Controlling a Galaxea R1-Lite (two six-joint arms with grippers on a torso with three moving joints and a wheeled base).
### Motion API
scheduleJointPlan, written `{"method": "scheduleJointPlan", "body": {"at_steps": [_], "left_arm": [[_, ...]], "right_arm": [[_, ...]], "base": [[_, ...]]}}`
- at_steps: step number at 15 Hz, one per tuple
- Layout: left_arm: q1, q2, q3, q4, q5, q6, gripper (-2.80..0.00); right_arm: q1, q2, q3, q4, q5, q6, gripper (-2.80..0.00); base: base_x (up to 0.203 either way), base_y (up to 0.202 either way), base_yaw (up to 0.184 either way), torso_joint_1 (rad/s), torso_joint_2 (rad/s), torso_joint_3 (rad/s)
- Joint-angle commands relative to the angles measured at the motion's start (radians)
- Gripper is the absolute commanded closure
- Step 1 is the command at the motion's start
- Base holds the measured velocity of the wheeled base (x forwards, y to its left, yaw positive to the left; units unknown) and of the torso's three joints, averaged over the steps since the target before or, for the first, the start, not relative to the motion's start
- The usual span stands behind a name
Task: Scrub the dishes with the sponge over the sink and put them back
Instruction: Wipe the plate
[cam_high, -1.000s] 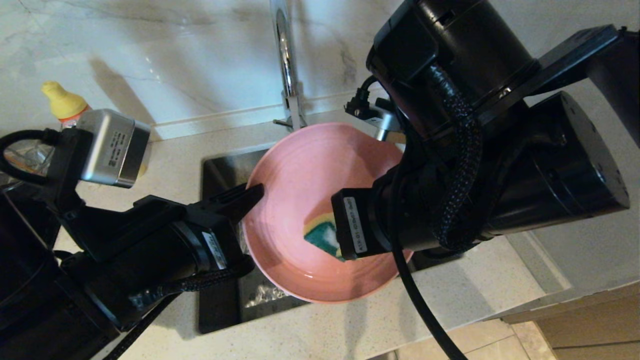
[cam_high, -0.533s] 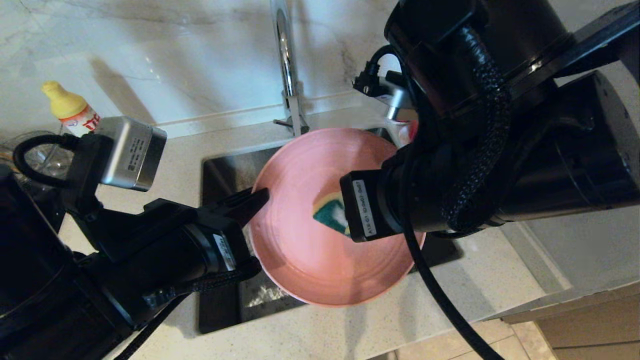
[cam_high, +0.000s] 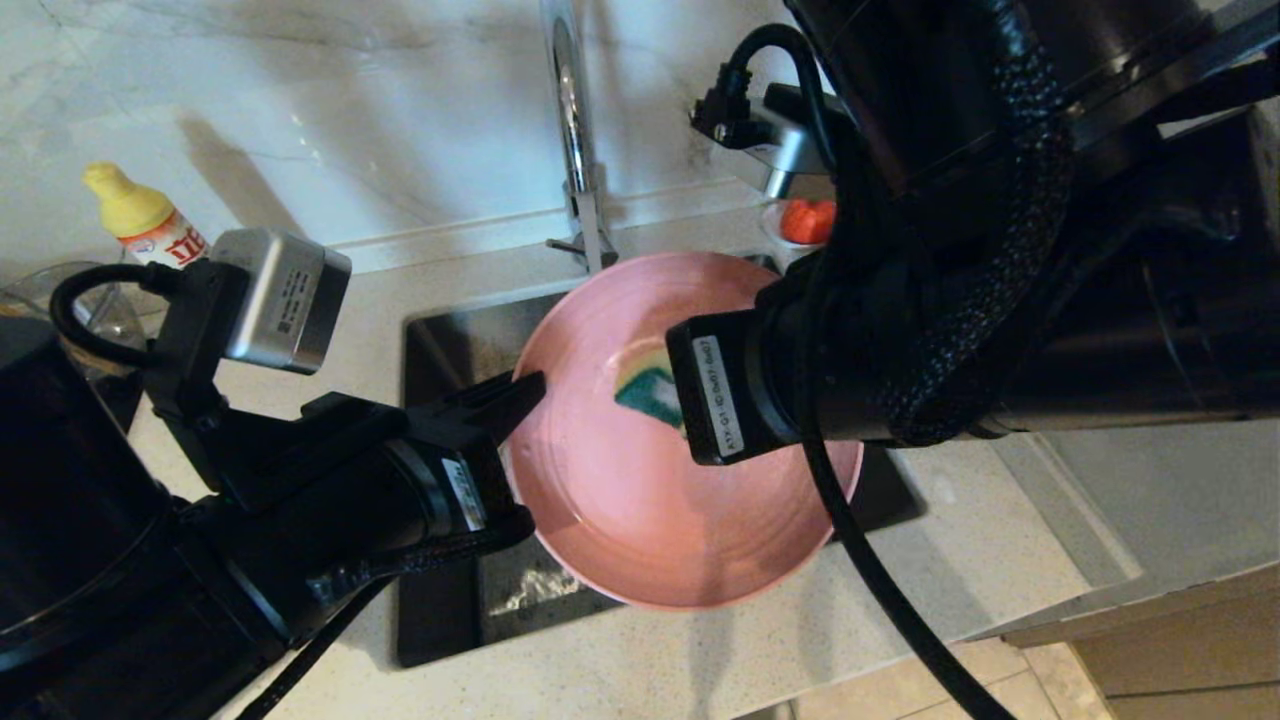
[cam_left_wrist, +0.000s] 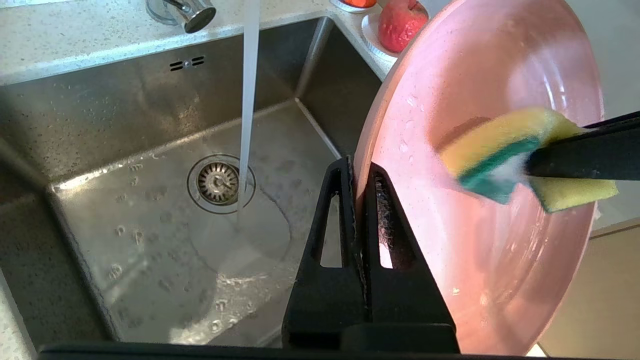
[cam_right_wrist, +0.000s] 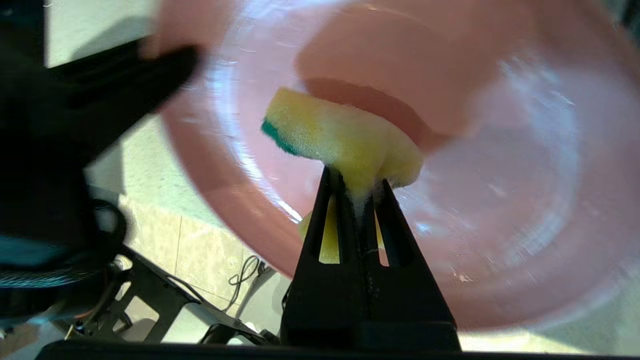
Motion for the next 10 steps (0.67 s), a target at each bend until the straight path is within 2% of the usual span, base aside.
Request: {"method": "scheduleJointPlan", "body": {"at_steps": [1,4,10], "left_arm": [[0.000,0.011,-0.001,-0.008,0.003,-0.002,0.00],[0.005,0.025,-0.012,-0.011,0.008,-0.024,0.00],[0.032,0.013,-0.075,0.018,0.011,-0.025,0.00]], "right_arm": [[0.032,0.010,0.000,-0.004,-0.001,-0.009,0.00],[0.060,0.031,0.001,0.003,0.000,-0.012,0.00],[0.052,0.020,0.067,0.016,-0.009,0.002,0.00]], "base": [[0.000,0.000,0.000,0.000,0.00,0.000],[0.000,0.000,0.000,0.000,0.00,0.000],[0.000,0.000,0.000,0.000,0.00,0.000]]}}
